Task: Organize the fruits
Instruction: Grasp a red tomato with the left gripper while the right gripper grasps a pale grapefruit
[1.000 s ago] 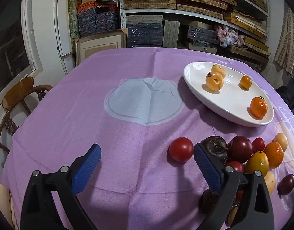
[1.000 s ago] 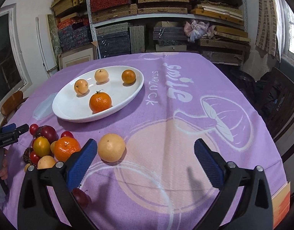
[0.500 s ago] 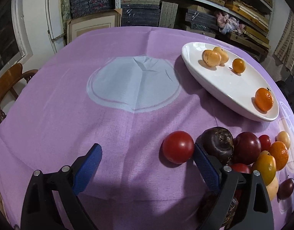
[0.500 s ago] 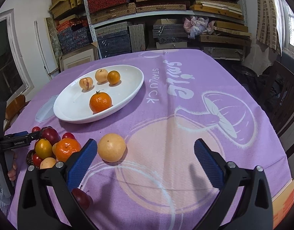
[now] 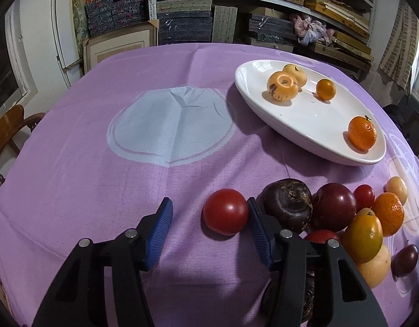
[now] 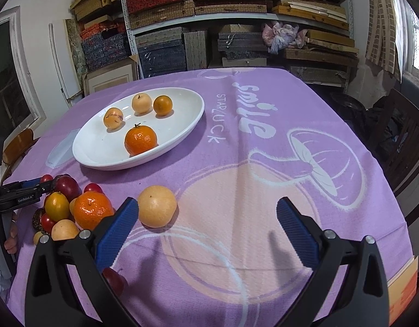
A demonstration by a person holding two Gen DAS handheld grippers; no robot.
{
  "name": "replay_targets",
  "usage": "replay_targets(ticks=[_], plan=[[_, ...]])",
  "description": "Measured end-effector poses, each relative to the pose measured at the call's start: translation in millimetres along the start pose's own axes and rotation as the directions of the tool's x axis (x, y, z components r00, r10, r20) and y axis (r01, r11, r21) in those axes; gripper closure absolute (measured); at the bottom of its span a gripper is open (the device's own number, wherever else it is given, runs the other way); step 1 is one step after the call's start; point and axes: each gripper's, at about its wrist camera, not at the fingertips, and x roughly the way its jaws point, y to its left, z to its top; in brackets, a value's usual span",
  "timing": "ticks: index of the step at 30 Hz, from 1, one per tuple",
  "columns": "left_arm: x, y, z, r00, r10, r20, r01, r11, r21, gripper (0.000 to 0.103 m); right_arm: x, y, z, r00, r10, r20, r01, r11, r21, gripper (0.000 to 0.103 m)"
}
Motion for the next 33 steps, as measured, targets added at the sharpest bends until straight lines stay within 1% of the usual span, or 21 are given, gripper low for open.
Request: replay_targets(ticks=[1, 3, 5, 7, 11, 17, 19, 20, 21, 23, 27, 29, 31, 32, 33], plan=[[0, 0, 0, 1.000, -0.009, 0.001, 0.009, 1.000, 0.001, 0.047, 0, 0, 0, 1.000, -0.001, 0.000, 0.001, 1.000, -0.002, 0.004], [-1, -1, 0, 1.000, -0.024, 0.005, 0.024, 1.000, 0.010, 0.054, 0, 0, 0, 1.000, -0.002, -0.002, 0.002, 1.000, -0.006, 0.004], [-1, -1, 0, 1.000, -0.029, 0.006, 0.029, 0.999, 0.016, 0.065, 1, 0, 0, 1.000, 0.000, -0.003, 0.000, 1.000, -0.009, 0.004], [-1, 0, 1, 0.999, -0.036, 0.008, 0.036, 0.999, 0.013, 0.071, 1, 0, 0, 1.000, 0.001, -0.005, -0.001, 1.000, -0.014, 0.004], [-1, 2, 0, 0.999, -0.035, 0.008, 0.035, 0.999, 0.014, 0.071, 4, 4, -3, 1.000, 0.006, -0.018, -0.007, 0.999, -0.035, 0.004], [-1, 0, -1, 1.000, -0.021, 0.007, 0.020, 1.000, 0.023, 0.072, 12, 16, -7, 0.999, 0.008, -0.054, -0.013, 0.995, -0.097, 0.005], [-1, -1, 0, 1.000, -0.014, 0.007, 0.014, 1.000, 0.025, 0.072, 15, 21, -9, 0.998, 0.009, -0.063, -0.016, 0.992, -0.121, 0.012], [-1, -2, 0, 1.000, -0.012, 0.006, 0.012, 1.000, 0.026, 0.072, 18, 24, -9, 0.997, 0.013, -0.072, -0.023, 0.991, -0.133, 0.022], [-1, -2, 0, 1.000, -0.011, 0.006, 0.010, 1.000, 0.027, 0.072, 21, 27, -8, 0.997, 0.020, -0.080, -0.031, 0.990, -0.140, 0.030], [-1, -3, 0, 1.000, -0.008, 0.006, 0.008, 1.000, 0.029, 0.072, 29, 31, -5, 0.995, 0.027, -0.096, -0.041, 0.987, -0.152, 0.032], [-1, -4, 1, 1.000, -0.008, 0.006, 0.008, 1.000, 0.029, 0.072, 44, 41, 1, 0.991, 0.051, -0.125, -0.072, 0.983, -0.170, 0.032], [-1, -4, 1, 1.000, -0.008, 0.006, 0.008, 1.000, 0.029, 0.072, 52, 46, 2, 0.987, 0.048, -0.153, -0.076, 0.980, -0.182, 0.032], [-1, -4, 1, 1.000, -0.009, 0.006, 0.008, 1.000, 0.029, 0.072, 60, 50, 2, 0.981, 0.047, -0.189, -0.084, 0.978, -0.190, 0.040], [-1, -4, 0, 1.000, -0.009, 0.006, 0.009, 1.000, 0.028, 0.072, 62, 50, 2, 0.979, 0.048, -0.196, -0.085, 0.978, -0.189, 0.045], [-1, -4, 1, 1.000, -0.009, 0.006, 0.008, 1.000, 0.029, 0.072, 62, 50, 2, 0.980, 0.048, -0.192, -0.084, 0.979, -0.187, 0.047]])
